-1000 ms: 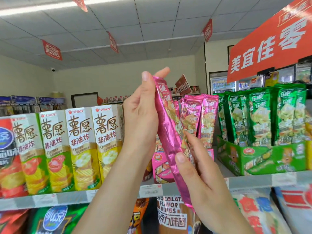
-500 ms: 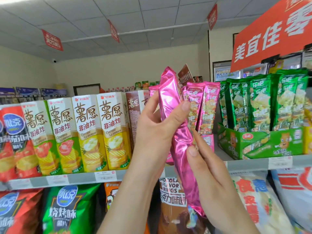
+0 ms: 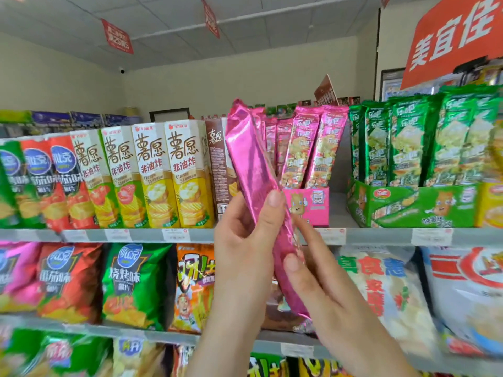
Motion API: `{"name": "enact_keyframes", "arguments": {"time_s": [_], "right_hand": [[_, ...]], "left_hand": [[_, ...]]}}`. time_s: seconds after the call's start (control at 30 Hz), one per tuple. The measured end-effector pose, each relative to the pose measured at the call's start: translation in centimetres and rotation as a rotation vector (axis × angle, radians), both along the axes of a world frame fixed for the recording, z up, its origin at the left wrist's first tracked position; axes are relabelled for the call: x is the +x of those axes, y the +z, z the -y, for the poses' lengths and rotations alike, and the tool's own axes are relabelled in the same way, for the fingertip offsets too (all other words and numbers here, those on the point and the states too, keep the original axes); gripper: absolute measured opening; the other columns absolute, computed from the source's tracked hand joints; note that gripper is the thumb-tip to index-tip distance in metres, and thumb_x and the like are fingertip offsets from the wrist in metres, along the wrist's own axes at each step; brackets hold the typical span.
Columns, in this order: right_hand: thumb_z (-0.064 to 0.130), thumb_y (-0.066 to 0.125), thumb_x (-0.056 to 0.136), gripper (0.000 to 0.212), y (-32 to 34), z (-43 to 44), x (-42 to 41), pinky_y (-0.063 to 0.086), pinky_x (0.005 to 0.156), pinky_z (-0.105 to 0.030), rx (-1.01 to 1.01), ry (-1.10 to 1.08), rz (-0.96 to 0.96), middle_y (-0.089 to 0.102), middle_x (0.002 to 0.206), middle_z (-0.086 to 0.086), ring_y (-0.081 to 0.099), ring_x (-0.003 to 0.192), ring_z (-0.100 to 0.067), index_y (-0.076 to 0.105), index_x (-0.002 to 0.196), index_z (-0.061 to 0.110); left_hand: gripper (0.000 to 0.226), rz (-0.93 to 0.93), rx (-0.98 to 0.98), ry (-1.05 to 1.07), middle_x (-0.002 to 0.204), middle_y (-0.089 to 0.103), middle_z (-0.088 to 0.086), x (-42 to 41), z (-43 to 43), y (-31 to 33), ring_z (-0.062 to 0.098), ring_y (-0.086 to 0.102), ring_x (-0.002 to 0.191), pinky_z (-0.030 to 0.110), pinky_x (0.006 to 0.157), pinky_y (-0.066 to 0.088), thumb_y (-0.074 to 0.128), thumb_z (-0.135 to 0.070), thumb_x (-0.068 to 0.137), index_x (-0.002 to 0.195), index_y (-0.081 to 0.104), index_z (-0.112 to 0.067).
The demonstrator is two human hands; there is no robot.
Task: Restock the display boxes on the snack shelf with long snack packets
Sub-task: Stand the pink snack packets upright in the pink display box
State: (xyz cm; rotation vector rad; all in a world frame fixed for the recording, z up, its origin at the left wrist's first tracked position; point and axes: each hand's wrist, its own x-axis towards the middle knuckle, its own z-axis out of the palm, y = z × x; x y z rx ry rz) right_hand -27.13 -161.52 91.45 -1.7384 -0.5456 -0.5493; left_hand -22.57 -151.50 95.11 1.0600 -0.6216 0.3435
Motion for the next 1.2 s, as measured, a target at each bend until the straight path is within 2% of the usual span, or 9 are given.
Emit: {"name": "enact_keyframes", "arguments": {"time_s": [0.13,0.3,0.43,0.53,0.63,0.73,0.9,1.07,1.2], "right_hand": [[0.077,0.045,0.079,0.043,-2.5,0.5,-1.3,0.049,0.077,-0.013,-0.01,-0.018,-0.062,0.066,0.108,0.029,0.065,0.094,0.004,0.045,0.121,0.068],[0.074,0.039,0.086,0.053,-4.5,0.5,-2.5,0.046,0.084,-0.01,-0.007,-0.074,-0.036,0.063,0.114,0.033,0.061,0.105,0.008,0.044,0.134,0.051],[0.067,0.046,0.086,0.057,-4.5,0.5,-3.1,0.05,0.08,-0.014,0.058,-0.098,-0.042,0.069,0.106,0.023,0.067,0.096,0.0,0.035,0.138,0.045],[0.066,0.053,0.08,0.054,-4.5,0.6,-3.4,0.053,0.079,-0.023,0.065,-0.075,-0.07,0.068,0.1,0.02,0.068,0.089,-0.004,0.037,0.13,0.051],[0.06,0.058,0.081,0.051,-4.5,0.5,-3.4,0.049,0.09,-0.028,0.048,0.017,-0.1,0.065,0.113,0.026,0.065,0.103,0.0,0.042,0.129,0.052],[0.048,0.065,0.082,0.051,-4.1,0.4,-3.2,0.047,0.1,-0.03,-0.006,0.151,-0.22,0.06,0.123,0.028,0.06,0.112,0.005,0.041,0.124,0.062],[0.07,0.061,0.071,0.067,-1.0,-0.1,-2.5,0.041,0.107,-0.038,0.022,-0.057,-0.117,0.05,0.135,0.028,0.044,0.127,0.011,0.045,0.134,0.054],[0.034,0.071,0.08,0.047,1.8,-3.7,-0.6,0.054,0.092,-0.045,0.099,-0.042,0.041,0.071,0.108,0.004,0.067,0.102,-0.011,0.059,0.124,0.027],[0.023,0.074,0.08,0.037,2.7,-4.6,0.9,0.057,0.08,-0.036,0.268,-0.092,0.143,0.074,0.1,0.003,0.069,0.091,-0.013,0.064,0.115,0.019]], "left_hand": [[0.019,-0.045,-0.063,0.089,0.077,0.07,-0.006,-1.3,0.4,-0.1,0.01,0.063,0.072,0.023,0.062,0.053,0.068,-0.047,0.078,0.083,0.073,-0.03],[0.029,-0.137,-0.106,0.09,0.105,0.075,0.002,-2.7,0.5,-1.1,0.019,0.07,0.099,0.03,0.079,0.058,0.064,-0.043,0.087,0.107,0.071,-0.023],[0.032,-0.125,0.036,0.025,0.097,0.074,-0.002,-3.9,0.4,-2.7,0.015,0.07,0.087,0.028,0.072,0.055,0.074,-0.046,0.078,0.104,0.071,-0.029],[0.049,-0.192,0.045,-0.039,0.102,0.074,0.009,-4.6,-0.8,-4.0,0.024,0.071,0.09,0.033,0.071,0.057,0.083,-0.052,0.066,0.103,0.072,-0.021],[0.046,-0.189,0.113,-0.072,0.1,0.073,0.01,-4.9,-2.2,-4.6,0.025,0.071,0.09,0.032,0.072,0.057,0.082,-0.054,0.068,0.099,0.073,-0.021],[0.026,-0.114,0.189,-0.016,0.089,0.072,0.001,-4.8,-3.2,-4.8,0.016,0.068,0.08,0.028,0.068,0.056,0.071,-0.046,0.08,0.097,0.072,-0.026],[0.023,0.031,0.373,0.085,0.086,0.069,-0.007,-4.2,-5.4,-5.6,0.006,0.063,0.078,0.02,0.069,0.051,0.062,-0.046,0.087,0.105,0.068,-0.032],[0.033,0.049,0.383,-0.016,0.092,0.074,-0.005,-3.3,-6.7,-6.0,0.004,0.067,0.08,0.018,0.068,0.052,0.07,-0.038,0.085,0.114,0.066,-0.024],[0.036,-0.053,0.342,-0.063,0.081,0.073,-0.007,-2.0,-8.6,-6.6,0.002,0.063,0.064,0.015,0.053,0.049,0.081,-0.041,0.069,0.101,0.073,-0.027]]}}
